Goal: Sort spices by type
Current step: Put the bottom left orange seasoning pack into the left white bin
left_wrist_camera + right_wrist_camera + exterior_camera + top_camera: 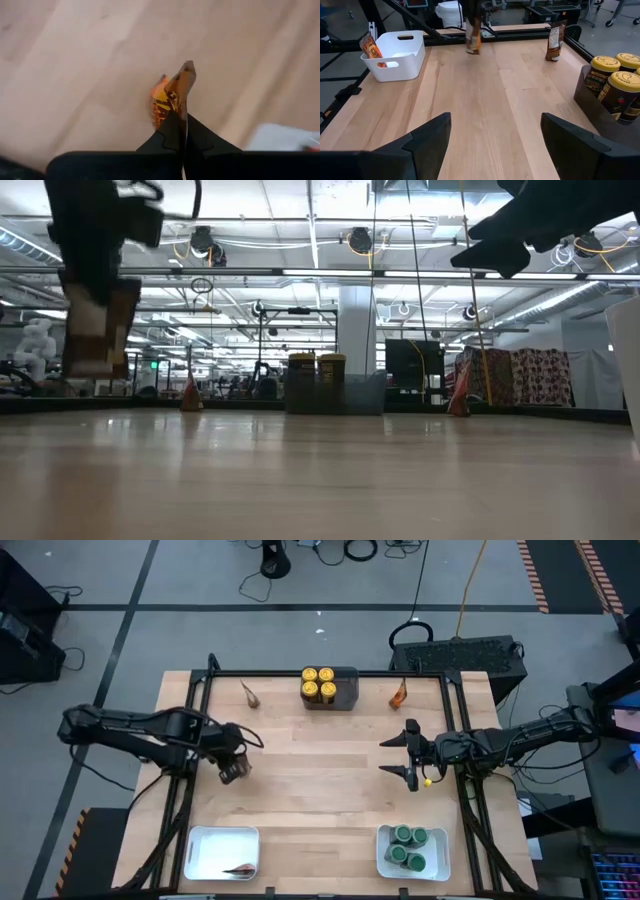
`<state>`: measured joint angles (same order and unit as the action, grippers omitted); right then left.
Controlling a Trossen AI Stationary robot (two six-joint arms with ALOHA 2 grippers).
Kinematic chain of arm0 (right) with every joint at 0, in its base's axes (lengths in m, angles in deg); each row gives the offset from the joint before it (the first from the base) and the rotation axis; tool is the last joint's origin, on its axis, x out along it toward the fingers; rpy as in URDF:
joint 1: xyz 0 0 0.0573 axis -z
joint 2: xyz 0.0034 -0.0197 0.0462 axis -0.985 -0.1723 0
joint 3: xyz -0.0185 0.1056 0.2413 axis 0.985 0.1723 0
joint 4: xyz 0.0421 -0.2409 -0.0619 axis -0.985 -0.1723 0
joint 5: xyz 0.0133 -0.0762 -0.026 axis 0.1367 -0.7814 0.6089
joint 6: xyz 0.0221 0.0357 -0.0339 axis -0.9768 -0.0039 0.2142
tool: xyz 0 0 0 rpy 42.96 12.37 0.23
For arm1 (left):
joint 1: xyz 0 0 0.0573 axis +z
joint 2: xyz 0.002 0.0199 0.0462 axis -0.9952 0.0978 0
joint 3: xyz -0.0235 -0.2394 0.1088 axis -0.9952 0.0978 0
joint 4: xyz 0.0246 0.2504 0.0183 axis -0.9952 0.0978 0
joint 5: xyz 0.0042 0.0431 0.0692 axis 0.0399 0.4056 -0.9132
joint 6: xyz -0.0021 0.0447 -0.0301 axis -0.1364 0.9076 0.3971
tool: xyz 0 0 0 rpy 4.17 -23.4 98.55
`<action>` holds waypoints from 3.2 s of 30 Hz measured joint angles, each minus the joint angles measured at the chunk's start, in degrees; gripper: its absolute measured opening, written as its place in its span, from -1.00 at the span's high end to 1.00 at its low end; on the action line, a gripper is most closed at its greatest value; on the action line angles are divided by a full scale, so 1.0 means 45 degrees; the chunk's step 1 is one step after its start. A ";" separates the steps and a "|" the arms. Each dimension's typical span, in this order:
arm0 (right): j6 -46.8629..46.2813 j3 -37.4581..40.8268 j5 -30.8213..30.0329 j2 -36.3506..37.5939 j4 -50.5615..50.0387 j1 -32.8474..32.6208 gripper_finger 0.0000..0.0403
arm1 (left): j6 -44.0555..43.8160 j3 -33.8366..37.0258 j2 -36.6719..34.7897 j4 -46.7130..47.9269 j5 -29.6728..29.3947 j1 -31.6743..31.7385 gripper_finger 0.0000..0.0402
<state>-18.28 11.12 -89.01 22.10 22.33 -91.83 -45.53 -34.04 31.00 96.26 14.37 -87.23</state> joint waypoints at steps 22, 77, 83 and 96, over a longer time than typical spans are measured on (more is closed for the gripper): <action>-0.0650 0.0000 -0.0054 -0.0005 -0.0514 0.0005 -0.45 | -0.6274 -0.2372 0.1273 -0.0832 0.0004 -0.9027 1.00; -0.0952 0.0000 -0.0058 -0.0005 -0.0529 0.0005 -0.45 | -0.2992 -0.2362 0.6207 -0.5439 -0.0064 -0.9774 0.81; -0.0911 0.0000 -0.0055 -0.0005 -0.0533 0.0002 -0.45 | -0.2997 -0.2362 0.6207 -0.5329 -0.0257 -0.9774 0.76; -0.0850 0.0000 -0.0053 -0.0005 -0.0538 0.0005 -0.45 | -0.3990 -0.2360 0.5851 -0.5320 0.0747 -0.9303 0.50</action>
<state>-22.11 11.12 -89.25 22.08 19.90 -91.80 -63.49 -44.66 57.33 72.32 17.73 -129.10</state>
